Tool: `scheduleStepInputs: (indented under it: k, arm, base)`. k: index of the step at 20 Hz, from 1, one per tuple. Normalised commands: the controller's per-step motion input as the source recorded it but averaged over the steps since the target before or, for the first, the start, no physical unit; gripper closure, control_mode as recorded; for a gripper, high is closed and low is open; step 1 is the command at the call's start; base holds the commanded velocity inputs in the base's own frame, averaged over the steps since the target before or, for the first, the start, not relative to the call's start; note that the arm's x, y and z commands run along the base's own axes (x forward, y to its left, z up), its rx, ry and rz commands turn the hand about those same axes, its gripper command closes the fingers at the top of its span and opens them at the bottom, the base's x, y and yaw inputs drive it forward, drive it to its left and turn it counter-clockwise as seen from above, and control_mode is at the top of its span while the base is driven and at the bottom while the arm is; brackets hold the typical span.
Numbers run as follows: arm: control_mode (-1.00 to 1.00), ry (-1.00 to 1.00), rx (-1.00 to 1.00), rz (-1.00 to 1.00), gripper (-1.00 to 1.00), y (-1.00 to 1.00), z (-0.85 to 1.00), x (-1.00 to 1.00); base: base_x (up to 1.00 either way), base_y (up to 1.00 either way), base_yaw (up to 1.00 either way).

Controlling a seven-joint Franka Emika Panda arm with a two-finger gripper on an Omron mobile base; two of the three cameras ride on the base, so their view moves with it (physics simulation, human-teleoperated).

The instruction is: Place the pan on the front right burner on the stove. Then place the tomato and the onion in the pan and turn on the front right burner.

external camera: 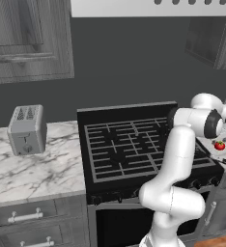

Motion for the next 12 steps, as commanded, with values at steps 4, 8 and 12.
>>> scheduleStepInputs:
  k: [4, 8, 12]
  arm:
    - [-1.0, 0.0, 0.0, 0.0, -1.0, 0.0, -0.22, 0.0]
    - [-1.0, 0.0, 0.0, 0.0, -1.0, 0.0, -0.18, 0.0]
    - [-1.0, 0.0, 0.0, 0.0, -1.0, 0.0, -0.06, 0.0]
  base:
    - [0.0, 0.0, 0.0]
    - [0.0, 0.0, 0.0]
    - [0.0, 0.0, 0.0]
